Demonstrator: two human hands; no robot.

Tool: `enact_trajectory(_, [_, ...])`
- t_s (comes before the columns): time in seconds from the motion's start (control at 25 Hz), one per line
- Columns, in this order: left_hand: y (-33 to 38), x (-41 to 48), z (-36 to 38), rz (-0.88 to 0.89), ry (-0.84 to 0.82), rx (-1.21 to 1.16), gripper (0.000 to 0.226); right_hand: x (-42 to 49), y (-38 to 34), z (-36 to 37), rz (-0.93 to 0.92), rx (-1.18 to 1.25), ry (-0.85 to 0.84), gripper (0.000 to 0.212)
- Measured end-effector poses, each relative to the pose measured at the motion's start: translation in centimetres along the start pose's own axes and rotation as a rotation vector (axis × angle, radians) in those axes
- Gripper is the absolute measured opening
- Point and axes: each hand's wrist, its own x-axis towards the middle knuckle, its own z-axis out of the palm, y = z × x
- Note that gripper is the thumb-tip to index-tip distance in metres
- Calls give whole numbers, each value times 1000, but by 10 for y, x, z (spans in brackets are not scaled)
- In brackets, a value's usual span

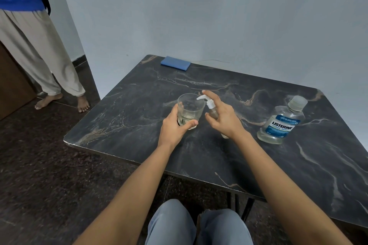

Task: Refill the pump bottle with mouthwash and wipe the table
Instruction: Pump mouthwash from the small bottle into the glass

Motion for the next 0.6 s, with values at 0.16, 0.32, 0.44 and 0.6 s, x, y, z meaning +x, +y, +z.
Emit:
enact_trajectory(0.16, [0, 0, 0, 3, -2, -6, 75, -1, 1, 3, -6, -9, 13, 57])
enact_trajectory(0.32, [0, 0, 0, 2, -3, -9, 76, 0, 1, 3, 5, 11, 19, 56])
enact_trajectory(0.44, [1, -1, 0, 5, -1, -14, 79, 0, 1, 2, 11, 22, 12, 64])
enact_trajectory(0.6, [1, -1, 0, 6, 0, -9, 77, 0, 1, 2, 4, 9, 15, 56])
